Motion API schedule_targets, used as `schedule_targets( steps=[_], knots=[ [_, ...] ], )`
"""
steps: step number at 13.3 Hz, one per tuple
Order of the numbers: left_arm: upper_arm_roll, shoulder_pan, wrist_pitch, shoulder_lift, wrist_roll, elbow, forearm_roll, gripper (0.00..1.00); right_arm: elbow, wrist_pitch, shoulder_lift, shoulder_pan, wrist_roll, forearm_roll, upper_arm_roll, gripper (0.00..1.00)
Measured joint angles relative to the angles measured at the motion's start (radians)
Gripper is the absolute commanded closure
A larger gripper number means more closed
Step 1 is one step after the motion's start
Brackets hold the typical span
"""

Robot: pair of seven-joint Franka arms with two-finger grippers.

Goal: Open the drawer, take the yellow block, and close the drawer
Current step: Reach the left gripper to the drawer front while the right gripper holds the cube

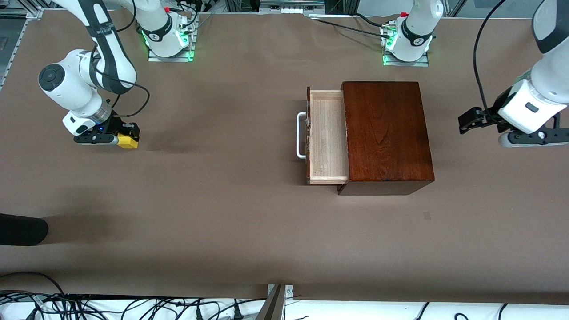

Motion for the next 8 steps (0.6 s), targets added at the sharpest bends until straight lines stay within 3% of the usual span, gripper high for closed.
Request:
schedule_targets(
  steps=[4, 8],
  knots=[
    [-0.004, -0.115, -0.008, 0.018, -0.192, 0.049, -0.037, 0.0, 0.0, 0.024, 0.076, 0.0, -0.108, 0.113, 0.0, 1.0],
    [-0.009, -0.275, -0.027, 0.061, -0.501, 0.07, -0.039, 0.0, 0.0, 0.041, 0.135, 0.0, -0.118, 0.132, 0.0, 1.0]
  ],
)
